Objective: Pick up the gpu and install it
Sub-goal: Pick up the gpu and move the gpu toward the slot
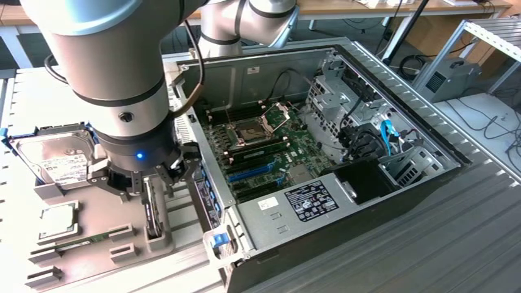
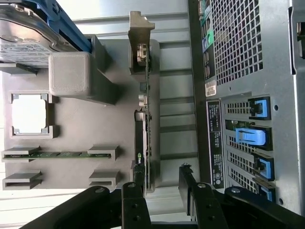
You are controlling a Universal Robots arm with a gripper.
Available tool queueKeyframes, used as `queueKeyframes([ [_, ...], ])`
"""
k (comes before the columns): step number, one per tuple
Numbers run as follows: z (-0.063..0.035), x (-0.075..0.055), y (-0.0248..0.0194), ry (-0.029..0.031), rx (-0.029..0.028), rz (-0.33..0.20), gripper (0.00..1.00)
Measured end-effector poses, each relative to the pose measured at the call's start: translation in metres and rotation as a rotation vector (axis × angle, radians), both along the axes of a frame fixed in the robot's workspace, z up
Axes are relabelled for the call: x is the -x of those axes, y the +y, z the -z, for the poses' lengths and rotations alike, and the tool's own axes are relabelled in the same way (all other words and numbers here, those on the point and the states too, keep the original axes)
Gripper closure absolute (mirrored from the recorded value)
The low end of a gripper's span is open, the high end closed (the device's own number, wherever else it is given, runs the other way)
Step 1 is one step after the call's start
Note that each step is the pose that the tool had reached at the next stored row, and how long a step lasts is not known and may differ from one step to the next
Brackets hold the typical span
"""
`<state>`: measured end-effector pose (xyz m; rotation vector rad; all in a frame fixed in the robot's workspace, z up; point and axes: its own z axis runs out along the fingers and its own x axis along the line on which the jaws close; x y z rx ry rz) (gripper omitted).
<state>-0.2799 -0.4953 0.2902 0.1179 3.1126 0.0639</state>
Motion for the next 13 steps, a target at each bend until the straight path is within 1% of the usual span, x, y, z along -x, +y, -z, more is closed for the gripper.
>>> queueKeyframes([
  [4, 0.0018, 0.001, 0.0034, -0.0002, -0.0002, 0.0, 0.58],
  [13, 0.0057, 0.005, 0.0179, -0.0002, -0.0001, 0.0, 0.58],
])
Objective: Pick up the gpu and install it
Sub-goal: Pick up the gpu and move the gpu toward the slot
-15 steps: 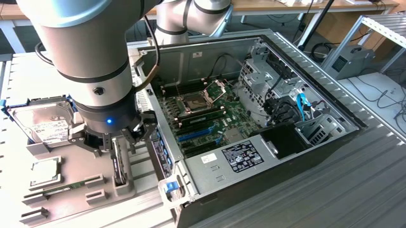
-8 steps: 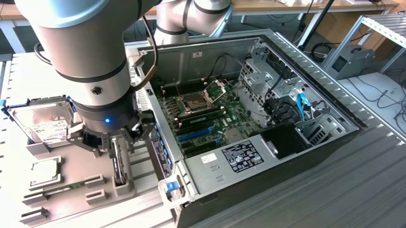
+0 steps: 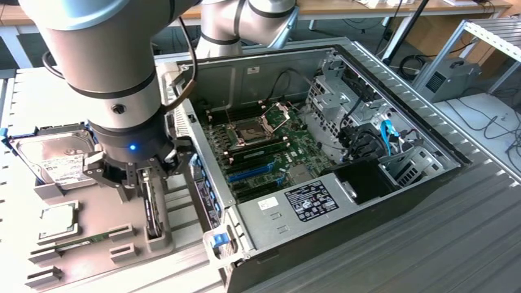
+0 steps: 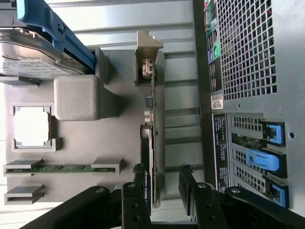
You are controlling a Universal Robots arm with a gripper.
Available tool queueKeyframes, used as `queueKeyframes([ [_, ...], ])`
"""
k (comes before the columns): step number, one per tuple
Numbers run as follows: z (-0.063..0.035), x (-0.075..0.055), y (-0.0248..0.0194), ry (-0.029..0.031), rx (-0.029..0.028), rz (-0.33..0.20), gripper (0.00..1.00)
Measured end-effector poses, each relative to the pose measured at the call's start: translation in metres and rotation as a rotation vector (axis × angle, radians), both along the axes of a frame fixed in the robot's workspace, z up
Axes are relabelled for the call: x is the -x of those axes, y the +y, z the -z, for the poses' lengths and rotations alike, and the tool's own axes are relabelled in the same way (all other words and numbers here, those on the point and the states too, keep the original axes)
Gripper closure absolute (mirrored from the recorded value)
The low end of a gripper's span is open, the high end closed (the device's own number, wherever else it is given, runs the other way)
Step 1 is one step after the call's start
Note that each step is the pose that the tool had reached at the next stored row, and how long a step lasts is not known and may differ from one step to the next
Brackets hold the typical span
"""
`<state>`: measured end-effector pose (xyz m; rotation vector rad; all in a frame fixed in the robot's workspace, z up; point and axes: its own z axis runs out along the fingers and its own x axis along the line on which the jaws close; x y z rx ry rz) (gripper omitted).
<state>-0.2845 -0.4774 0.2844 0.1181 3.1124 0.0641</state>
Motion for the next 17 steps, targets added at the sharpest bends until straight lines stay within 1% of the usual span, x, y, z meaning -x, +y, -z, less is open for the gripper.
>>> queueKeyframes([
  [5, 0.0037, 0.003, 0.0055, 0.0, 0.0, 0.0, 0.58],
  [7, 0.0065, 0.005, 0.0101, 0.0, 0.0, 0.0, 0.58],
  [10, 0.0092, 0.006, 0.0152, 0.0, 0.0001, 0.0, 0.58],
  [11, 0.0102, 0.007, 0.0163, -0.0001, -0.0001, 0.0, 0.58],
  [14, 0.0146, 0.008, 0.0179, 0.0, 0.0005, 0.0, 0.58],
  [15, 0.0186, 0.008, 0.018, 0.0001, 0.0008, 0.0, 0.58],
  [17, 0.023, 0.008, 0.0181, 0.0001, 0.0009, 0.0, 0.58],
])
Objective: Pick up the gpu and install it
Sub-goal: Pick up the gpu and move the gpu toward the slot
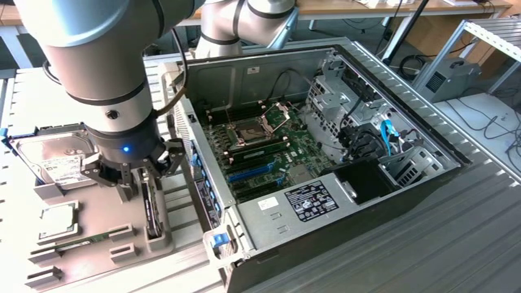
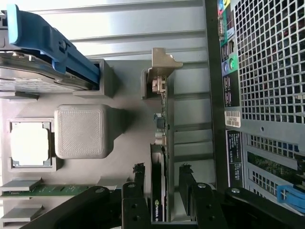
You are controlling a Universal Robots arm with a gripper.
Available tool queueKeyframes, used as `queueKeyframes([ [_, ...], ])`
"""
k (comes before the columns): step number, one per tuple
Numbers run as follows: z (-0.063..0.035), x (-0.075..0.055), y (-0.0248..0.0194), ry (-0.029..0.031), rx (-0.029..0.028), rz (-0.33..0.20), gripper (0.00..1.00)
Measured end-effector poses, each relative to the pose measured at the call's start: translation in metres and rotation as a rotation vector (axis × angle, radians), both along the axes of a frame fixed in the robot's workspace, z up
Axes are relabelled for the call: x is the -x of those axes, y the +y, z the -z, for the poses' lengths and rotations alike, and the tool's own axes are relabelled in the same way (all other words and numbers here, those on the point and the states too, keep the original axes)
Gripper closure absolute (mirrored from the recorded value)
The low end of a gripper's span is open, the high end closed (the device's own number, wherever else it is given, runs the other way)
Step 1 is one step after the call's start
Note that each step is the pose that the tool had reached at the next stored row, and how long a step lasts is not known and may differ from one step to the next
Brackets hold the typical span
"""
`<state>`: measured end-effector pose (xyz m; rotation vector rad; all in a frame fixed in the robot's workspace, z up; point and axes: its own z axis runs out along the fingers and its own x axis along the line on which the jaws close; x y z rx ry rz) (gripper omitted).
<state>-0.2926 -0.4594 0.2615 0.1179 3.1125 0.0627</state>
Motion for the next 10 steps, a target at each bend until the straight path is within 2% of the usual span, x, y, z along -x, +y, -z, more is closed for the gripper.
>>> queueKeyframes([
  [10, 0.0147, 0.0, 0.0, 0.0, 0.0, 0.0, 0.58],
])
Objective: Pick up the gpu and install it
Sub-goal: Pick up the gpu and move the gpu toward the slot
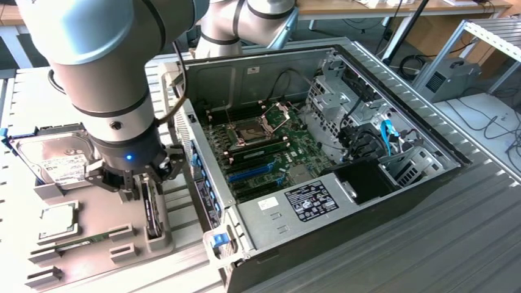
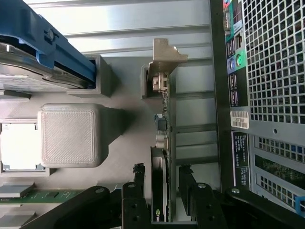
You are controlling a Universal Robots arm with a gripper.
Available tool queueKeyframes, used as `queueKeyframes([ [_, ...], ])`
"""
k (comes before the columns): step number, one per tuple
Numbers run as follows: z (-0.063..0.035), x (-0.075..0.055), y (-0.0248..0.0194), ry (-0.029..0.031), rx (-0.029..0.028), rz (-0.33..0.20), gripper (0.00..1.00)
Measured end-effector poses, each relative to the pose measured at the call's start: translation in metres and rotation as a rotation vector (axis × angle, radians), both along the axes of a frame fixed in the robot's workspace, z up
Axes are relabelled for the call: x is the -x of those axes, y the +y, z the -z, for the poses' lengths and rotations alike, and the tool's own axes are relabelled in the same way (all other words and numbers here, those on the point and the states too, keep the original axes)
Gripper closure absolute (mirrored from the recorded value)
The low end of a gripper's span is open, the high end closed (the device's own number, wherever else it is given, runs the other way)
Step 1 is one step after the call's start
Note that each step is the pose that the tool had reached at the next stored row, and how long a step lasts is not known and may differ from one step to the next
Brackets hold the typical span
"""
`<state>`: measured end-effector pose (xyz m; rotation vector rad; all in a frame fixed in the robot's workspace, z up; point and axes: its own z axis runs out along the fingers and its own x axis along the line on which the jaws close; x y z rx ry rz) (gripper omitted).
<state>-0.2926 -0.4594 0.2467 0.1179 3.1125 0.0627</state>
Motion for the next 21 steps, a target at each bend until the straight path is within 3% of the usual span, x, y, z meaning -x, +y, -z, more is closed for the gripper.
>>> queueKeyframes([
  [8, 0.0059, 0.0, 0.0, -0.0001, 0.0, 0.0, 0.58],
  [17, 0.0064, 0.0, 0.0, 0.0, 0.0, 0.0, 0.59],
  [19, 0.0064, 0.0, 0.0, 0.0, 0.0, 0.0, 0.73],
  [21, 0.0063, 0.0, 0.0, 0.0, 0.0, 0.0, 0.74],
])
